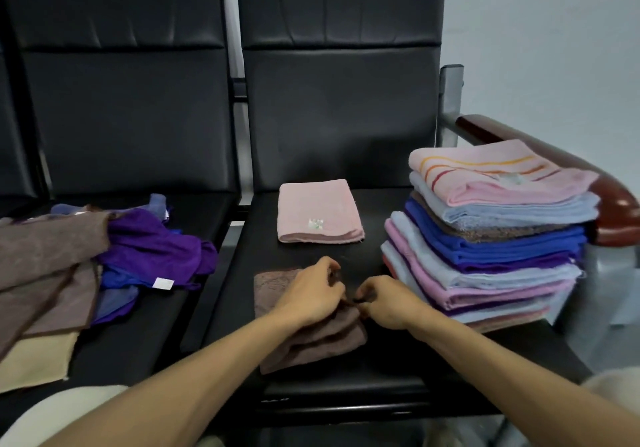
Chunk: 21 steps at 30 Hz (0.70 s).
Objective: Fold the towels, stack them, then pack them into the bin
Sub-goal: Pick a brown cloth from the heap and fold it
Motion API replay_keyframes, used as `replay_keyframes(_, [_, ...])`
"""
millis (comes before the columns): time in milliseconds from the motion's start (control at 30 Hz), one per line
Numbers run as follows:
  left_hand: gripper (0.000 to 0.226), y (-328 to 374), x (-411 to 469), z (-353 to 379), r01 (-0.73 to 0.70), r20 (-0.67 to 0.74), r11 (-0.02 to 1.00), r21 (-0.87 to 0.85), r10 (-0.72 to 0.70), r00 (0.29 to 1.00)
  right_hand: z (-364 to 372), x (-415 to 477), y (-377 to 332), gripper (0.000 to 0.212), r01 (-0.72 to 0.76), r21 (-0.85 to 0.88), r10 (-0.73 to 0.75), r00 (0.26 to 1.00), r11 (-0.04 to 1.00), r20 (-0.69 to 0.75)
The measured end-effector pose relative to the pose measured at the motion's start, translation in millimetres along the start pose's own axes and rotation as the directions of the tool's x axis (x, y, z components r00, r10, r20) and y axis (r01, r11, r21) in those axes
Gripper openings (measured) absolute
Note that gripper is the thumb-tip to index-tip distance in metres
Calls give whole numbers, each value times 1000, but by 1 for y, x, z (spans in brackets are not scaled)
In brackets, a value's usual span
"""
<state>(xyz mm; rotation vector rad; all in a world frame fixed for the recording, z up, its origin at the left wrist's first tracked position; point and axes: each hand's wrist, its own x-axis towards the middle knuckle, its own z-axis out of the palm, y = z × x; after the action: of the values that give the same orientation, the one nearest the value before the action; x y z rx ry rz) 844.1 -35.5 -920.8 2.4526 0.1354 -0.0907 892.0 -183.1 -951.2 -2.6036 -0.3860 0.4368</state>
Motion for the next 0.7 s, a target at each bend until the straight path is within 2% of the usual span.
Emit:
replay_keyframes(67, [49, -2, 1, 6, -14, 28, 998, 65, 12, 1000, -4, -2, -2, 15, 2, 63, -3, 1000, 998, 24])
replay_keyframes(200, [64, -6, -2, -1, 15, 127, 999, -35, -10, 992, -12, -10, -13, 55, -61, 222, 38, 994, 973, 106])
replay_keyframes(267, [64, -14, -5, -15, 77, 120, 979, -189, -55, 991, -15, -15, -14, 63, -62, 184, 38, 990, 981, 133])
replay_keyframes(300, [59, -19, -8, -24, 80, 86, 974, -210, -63, 994, -15, -16, -14, 63, -45, 118, 28, 990, 992, 140])
replay_keyframes(333, [51, -24, -10, -34, 64, 45, 985, -162, -58, 997, -16, -18, -14, 62, -20, 28, 16, 990, 999, 141])
replay_keyframes(400, [36, -36, -16, -57, 35, 1, 988, 152, -36, 999, -13, -20, -15, 58, 29, -123, -9, 987, 992, 159])
replay_keyframes(467, [52, -46, -24, -70, 84, 92, 912, 402, -131, 987, -10, -23, -18, 54, 45, -169, -13, 983, 985, 182])
replay_keyframes(533, [82, -54, -30, -71, 145, 238, 869, 472, -285, 929, -9, -25, -23, 52, 49, -184, -13, 982, 982, 189])
replay_keyframes(567, [89, -57, -33, -68, 142, 275, 848, 510, -317, 908, -8, -25, -25, 51, 48, -185, -13, 983, 982, 185])
replay_keyframes(700, [79, -65, -35, -61, 110, 255, 825, 554, -293, 921, -4, -24, -27, 42, 39, -153, -12, 984, 987, 178])
